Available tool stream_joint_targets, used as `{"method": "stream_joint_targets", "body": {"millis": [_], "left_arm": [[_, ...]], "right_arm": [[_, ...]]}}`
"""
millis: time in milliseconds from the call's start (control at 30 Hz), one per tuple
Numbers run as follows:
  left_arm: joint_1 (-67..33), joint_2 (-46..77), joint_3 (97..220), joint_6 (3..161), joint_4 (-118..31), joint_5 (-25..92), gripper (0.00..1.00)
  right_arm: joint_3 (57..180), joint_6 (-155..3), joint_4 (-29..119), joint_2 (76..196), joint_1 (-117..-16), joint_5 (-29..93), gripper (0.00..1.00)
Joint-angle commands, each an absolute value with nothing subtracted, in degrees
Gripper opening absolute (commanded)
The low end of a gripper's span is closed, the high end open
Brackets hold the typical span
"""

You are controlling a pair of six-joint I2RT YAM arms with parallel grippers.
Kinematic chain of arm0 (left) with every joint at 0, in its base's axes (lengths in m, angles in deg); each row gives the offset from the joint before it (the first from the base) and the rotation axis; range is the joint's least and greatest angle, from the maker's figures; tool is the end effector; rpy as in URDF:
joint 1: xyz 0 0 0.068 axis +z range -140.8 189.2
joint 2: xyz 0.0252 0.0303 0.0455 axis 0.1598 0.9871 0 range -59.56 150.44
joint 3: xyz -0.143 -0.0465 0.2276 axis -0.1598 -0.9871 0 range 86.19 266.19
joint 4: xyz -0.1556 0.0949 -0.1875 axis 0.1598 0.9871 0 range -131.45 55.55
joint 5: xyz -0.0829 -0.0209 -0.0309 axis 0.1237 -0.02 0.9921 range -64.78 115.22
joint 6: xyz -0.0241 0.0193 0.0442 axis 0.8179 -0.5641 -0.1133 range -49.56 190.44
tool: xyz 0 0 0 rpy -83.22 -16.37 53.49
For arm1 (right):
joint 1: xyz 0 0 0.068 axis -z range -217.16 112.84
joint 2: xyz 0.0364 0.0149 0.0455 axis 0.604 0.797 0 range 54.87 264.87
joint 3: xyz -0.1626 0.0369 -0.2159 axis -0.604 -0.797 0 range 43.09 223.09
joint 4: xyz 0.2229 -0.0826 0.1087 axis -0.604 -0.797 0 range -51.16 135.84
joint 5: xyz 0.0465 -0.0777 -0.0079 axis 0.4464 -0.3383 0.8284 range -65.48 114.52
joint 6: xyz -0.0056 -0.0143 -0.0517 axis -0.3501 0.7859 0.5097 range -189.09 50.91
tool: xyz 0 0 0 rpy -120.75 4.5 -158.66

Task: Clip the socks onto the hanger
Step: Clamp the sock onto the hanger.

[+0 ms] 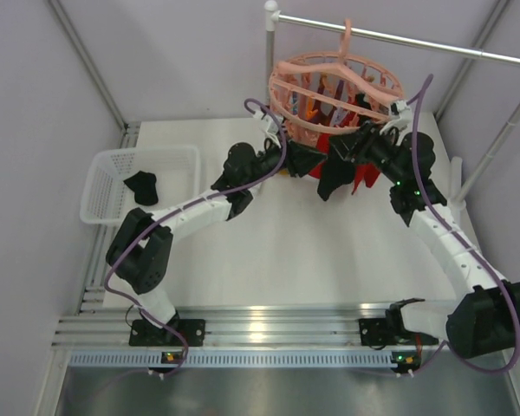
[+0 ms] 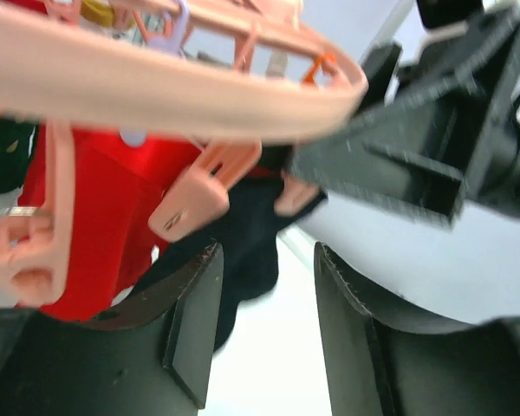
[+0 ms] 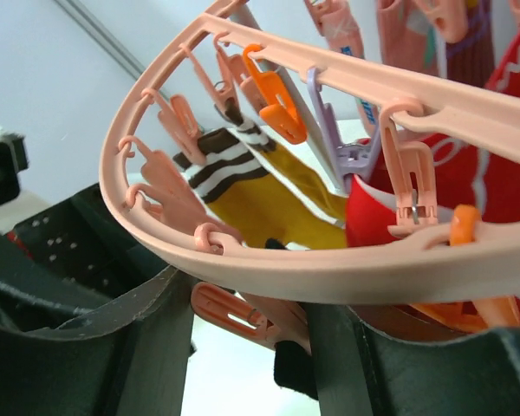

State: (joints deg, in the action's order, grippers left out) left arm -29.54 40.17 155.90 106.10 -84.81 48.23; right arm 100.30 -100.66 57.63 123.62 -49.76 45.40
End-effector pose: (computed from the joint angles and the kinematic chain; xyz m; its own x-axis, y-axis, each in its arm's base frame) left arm 0.3118 -0.2678 0.3277 -0.3624 -0.3972 -0.8431 0.8139 0.3058 -0.4940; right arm 0.2740 0.0743 0.3697 -0.2853 0.4373 -0.8529 -0.4723 0.7101 0.5221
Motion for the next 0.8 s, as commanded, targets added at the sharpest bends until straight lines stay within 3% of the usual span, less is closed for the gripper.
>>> {"method": "stream_joint_targets", "body": {"millis": [0, 167, 367, 433, 633, 700, 733, 767], "left_arm": [[-28.6, 33.3, 151.9, 101.6, -85.8, 51.8, 0.52], [-27.9, 26.5, 145.7, 92.4, -81.5, 53.5, 0.52], [-27.6, 20.6, 142.1, 80.8, -77.1, 52.0, 0.56], [-27.4, 19.2, 142.1, 78.5, -73.5, 49.6, 0.65], [-24.0, 16.1, 147.2, 75.3, -56.4, 43.2, 0.73], [-19.7, 16.6, 150.3, 79.1, -52.9, 46.2, 0.83], [-18.1, 16.9, 152.1, 82.0, -49.9, 47.9, 0.96], [-14.8, 17.0, 152.7, 83.1, -48.7, 50.9, 0.98]], "right_arm": [[103.8, -100.5, 58.5, 123.7, -47.0, 45.4, 0.50], [103.8, -98.8, 57.7, 123.5, -44.6, 46.8, 0.52], [103.4, -96.3, 56.7, 123.2, -42.9, 48.8, 0.68], [103.5, -94.8, 55.9, 122.5, -42.4, 49.0, 0.77], [104.5, -87.4, 50.2, 120.3, -40.1, 49.7, 0.95], [105.6, -84.3, 47.7, 119.5, -39.4, 50.1, 1.00], [106.0, -81.2, 46.0, 119.0, -39.2, 50.7, 1.00], [106.1, -79.5, 44.0, 118.4, -38.9, 51.0, 1.00]]}}
